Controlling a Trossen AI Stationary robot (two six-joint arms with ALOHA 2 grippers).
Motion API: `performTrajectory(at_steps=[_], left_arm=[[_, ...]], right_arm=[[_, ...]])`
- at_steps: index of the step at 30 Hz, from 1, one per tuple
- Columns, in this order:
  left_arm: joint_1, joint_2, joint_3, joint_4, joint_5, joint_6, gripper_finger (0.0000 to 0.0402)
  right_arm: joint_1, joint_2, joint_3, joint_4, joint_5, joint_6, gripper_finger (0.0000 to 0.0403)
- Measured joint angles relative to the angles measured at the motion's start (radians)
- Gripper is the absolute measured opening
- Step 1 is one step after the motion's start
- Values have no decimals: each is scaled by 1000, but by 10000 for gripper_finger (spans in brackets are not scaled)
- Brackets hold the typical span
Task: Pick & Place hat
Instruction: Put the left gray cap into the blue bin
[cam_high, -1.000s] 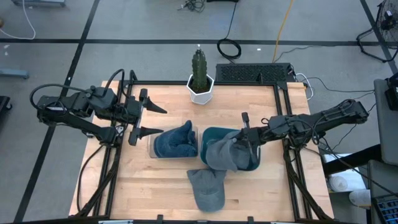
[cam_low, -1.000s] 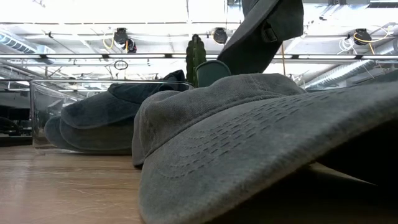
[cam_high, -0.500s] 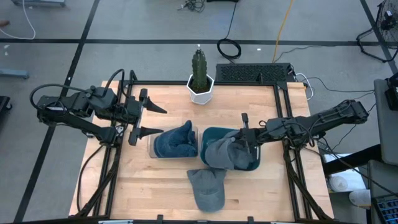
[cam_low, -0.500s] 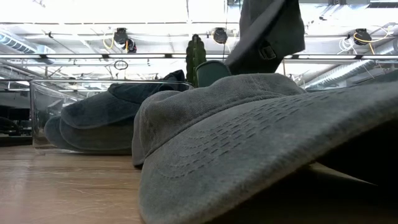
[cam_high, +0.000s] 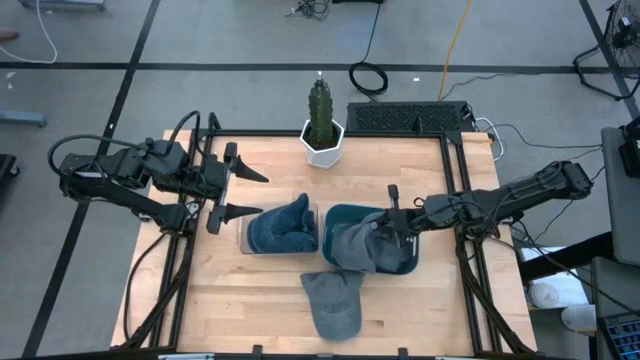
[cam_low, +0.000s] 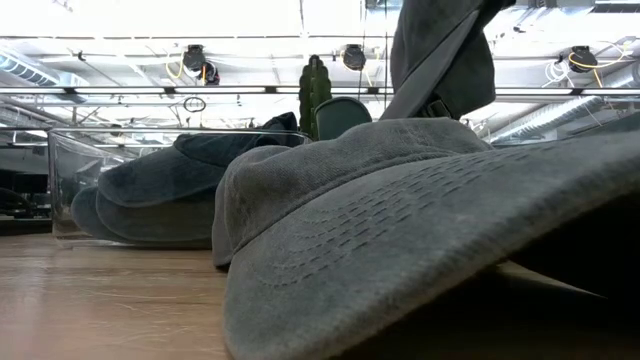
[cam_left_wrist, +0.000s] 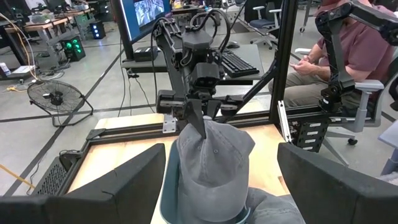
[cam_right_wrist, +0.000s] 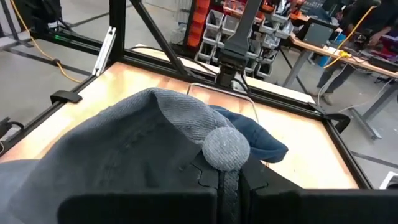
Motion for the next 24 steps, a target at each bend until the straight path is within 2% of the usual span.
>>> performTrajectory(at_steps=[16,24], left_arm=[[0,0,0,0,0,0,319],[0,0,0,0,0,0,319]], right_arm=[[0,0,-219,277,-2,12,0],[0,0,-276,289,-2,95,0]])
